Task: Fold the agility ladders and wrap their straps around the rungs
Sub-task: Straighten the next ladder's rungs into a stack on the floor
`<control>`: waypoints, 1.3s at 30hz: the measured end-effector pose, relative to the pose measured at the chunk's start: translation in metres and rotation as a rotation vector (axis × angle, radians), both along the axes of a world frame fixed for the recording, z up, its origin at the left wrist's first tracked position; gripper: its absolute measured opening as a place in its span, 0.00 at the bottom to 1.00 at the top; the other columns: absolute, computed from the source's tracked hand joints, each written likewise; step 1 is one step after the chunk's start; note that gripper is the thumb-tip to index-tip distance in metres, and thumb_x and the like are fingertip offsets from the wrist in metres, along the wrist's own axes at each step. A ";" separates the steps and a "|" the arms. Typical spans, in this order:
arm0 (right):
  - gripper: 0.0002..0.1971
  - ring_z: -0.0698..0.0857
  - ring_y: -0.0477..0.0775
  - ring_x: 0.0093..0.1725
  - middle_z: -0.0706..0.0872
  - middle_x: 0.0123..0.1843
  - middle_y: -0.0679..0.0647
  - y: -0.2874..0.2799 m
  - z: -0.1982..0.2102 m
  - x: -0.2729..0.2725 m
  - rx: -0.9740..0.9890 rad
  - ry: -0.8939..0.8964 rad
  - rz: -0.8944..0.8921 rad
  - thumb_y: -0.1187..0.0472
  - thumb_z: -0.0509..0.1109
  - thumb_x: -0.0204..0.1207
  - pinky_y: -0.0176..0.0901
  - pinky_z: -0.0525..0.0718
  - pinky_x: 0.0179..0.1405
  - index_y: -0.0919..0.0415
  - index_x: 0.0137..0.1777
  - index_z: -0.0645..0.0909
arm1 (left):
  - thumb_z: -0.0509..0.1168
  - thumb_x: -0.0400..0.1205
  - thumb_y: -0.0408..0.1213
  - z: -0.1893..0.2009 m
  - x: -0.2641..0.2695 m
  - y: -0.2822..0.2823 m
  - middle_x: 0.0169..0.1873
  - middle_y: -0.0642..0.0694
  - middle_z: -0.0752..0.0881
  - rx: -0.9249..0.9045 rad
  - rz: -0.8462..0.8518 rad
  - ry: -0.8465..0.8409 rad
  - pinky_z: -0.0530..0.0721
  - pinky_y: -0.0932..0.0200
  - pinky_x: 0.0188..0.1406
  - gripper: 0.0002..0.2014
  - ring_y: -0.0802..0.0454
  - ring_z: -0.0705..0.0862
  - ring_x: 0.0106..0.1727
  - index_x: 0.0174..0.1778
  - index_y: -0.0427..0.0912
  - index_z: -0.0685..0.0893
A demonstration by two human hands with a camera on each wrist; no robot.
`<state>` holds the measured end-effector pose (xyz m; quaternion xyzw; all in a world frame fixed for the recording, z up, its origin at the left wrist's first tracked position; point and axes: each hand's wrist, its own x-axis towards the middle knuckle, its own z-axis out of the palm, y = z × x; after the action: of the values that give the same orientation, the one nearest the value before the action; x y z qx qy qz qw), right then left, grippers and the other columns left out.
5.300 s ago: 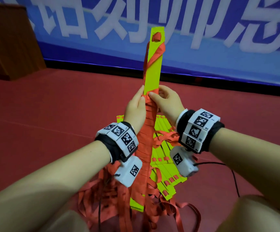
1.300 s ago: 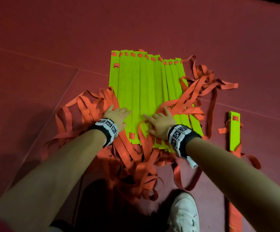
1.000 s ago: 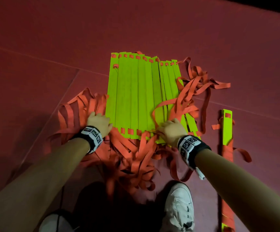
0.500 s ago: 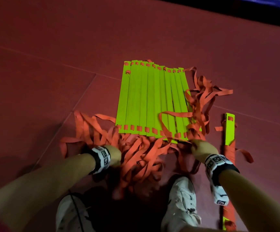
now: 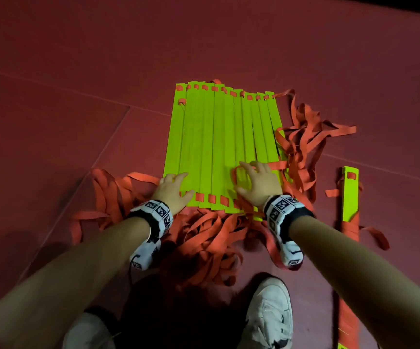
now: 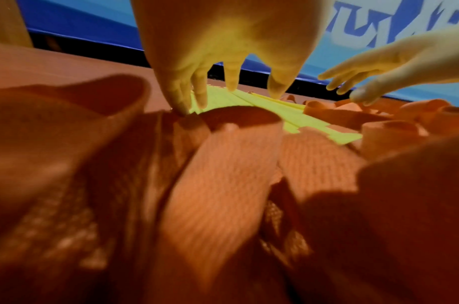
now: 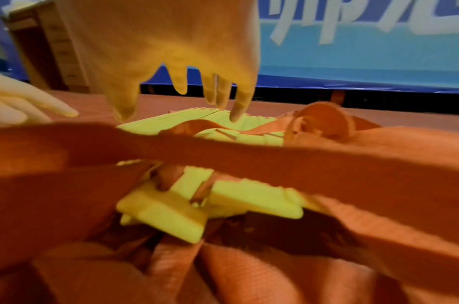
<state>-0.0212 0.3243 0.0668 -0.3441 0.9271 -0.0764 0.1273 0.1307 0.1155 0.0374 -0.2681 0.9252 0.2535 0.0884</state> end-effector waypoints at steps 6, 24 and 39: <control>0.36 0.80 0.68 0.63 0.71 0.71 0.64 -0.008 -0.026 -0.001 0.182 -0.252 -0.048 0.72 0.61 0.76 0.56 0.82 0.56 0.50 0.83 0.58 | 0.61 0.83 0.58 -0.016 -0.014 -0.007 0.80 0.36 0.62 -0.130 0.087 -0.258 0.70 0.42 0.73 0.37 0.36 0.64 0.78 0.85 0.51 0.55; 0.23 0.82 0.70 0.63 0.83 0.66 0.68 0.189 -0.030 0.012 0.003 -0.330 -0.888 0.62 0.68 0.77 0.56 0.79 0.63 0.65 0.71 0.73 | 0.72 0.79 0.47 -0.015 0.006 -0.012 0.68 0.30 0.78 0.132 0.389 -0.123 0.77 0.45 0.62 0.39 0.31 0.79 0.67 0.83 0.43 0.62; 0.32 0.60 0.67 0.80 0.58 0.84 0.62 0.072 -0.025 -0.030 0.058 0.109 -0.289 0.54 0.67 0.79 0.62 0.70 0.71 0.47 0.83 0.61 | 0.71 0.79 0.38 -0.024 -0.001 -0.004 0.59 0.34 0.85 0.244 0.481 -0.040 0.77 0.50 0.54 0.20 0.35 0.82 0.61 0.65 0.35 0.79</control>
<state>-0.0509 0.3965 0.0414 -0.2071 0.9743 -0.0485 0.0743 0.1298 0.1112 0.0137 -0.4726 0.7955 0.3716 0.0754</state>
